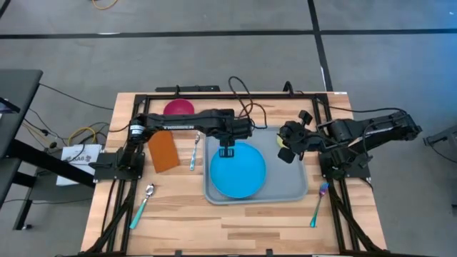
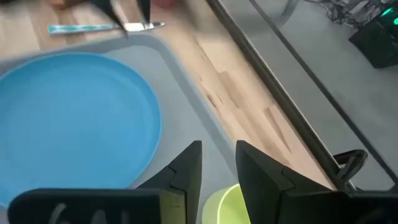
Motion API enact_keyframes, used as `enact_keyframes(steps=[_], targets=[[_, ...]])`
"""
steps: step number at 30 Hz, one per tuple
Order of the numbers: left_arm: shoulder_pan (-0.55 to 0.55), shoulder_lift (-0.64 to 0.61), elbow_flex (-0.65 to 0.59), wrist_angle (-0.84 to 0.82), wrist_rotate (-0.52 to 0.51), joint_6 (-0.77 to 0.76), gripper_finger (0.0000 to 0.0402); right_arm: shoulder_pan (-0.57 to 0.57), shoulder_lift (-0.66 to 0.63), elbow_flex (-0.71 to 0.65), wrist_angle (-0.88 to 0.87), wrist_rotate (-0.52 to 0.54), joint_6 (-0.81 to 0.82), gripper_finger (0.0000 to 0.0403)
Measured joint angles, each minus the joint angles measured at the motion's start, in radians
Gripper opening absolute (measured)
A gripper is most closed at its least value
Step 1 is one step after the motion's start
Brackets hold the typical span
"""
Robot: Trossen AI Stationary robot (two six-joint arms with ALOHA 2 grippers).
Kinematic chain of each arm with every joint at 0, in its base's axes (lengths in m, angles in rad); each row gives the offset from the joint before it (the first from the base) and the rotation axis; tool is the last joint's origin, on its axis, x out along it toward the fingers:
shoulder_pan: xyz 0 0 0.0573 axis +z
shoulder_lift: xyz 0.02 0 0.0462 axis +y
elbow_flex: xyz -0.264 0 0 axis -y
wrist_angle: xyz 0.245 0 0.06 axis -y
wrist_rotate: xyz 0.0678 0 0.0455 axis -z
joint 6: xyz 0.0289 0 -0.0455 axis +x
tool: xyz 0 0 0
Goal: Set up tray
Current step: Put the red bowl on the blue plate
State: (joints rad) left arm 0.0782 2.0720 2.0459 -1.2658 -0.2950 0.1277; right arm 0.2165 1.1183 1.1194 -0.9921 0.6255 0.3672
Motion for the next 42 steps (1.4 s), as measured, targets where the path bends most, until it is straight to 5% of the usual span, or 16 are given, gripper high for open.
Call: enact_keyframes(steps=[8, 16, 21, 28, 35, 42], targets=[[-0.053, -0.009, 0.305, -0.306, -0.046, -0.167, 0.0118, 0.072, -0.017, -0.061, -0.058, 0.002, 0.012, 0.0093], [-0.137, -0.165, 0.224, -0.306, -0.154, -0.191, 0.0118, 0.211, -0.153, -0.155, -0.099, 0.069, 0.136, 0.0093], [-0.162, -0.352, -0.027, -0.303, -0.257, -0.309, 0.0118, 0.307, -0.283, -0.302, 0.044, 0.179, 0.186, 0.0093], [-0.164, -0.687, -0.583, -0.163, -0.427, -0.54, 0.0118, 0.354, -0.389, -0.557, 0.461, 0.269, 0.082, 0.0093], [-0.133, -0.929, -1.051, 0.304, -0.369, -0.38, 0.0118, 0.339, -0.354, -0.76, 0.877, 0.268, 0.016, 0.0093], [0.026, -0.949, -1.26, 0.696, -0.268, -0.221, 0.0118, 0.292, -0.327, -0.786, 1.017, 0.267, -0.042, 0.0093]])
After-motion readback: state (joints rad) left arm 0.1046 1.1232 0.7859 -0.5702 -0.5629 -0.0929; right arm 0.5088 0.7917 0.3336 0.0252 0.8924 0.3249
